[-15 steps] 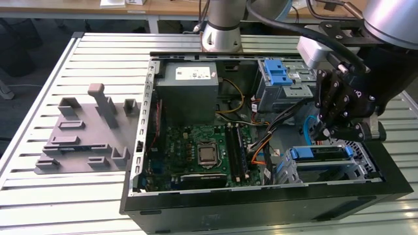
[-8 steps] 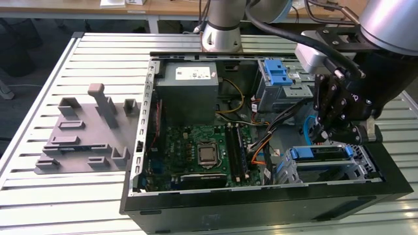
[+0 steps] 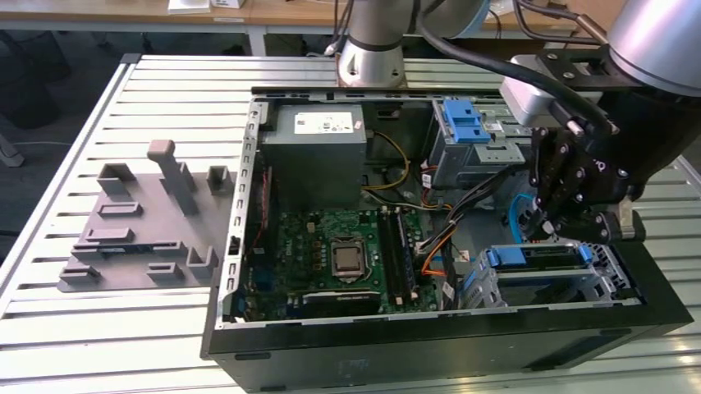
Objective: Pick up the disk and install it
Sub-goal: 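Insert the first disk wire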
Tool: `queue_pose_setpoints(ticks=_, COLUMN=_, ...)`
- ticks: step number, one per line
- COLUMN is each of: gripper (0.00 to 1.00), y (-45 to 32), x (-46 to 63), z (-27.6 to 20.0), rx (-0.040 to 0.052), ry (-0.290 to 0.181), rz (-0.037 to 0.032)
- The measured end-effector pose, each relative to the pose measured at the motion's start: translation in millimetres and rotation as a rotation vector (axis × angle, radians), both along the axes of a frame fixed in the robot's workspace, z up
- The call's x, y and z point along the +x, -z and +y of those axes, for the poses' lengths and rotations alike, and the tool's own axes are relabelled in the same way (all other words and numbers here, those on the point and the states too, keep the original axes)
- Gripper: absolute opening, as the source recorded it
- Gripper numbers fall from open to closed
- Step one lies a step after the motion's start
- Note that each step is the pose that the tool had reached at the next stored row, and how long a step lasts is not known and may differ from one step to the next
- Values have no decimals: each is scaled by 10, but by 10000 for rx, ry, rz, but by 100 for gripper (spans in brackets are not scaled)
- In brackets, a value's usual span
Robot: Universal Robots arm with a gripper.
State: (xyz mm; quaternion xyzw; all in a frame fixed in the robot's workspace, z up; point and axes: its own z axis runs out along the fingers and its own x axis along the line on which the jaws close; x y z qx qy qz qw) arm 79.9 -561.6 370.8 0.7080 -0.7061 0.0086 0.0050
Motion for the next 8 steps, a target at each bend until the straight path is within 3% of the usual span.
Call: queue_pose_setpoints(ticks=8, gripper=11, y=3, x=147, z=0, rx=-1, ry=0, rz=0)
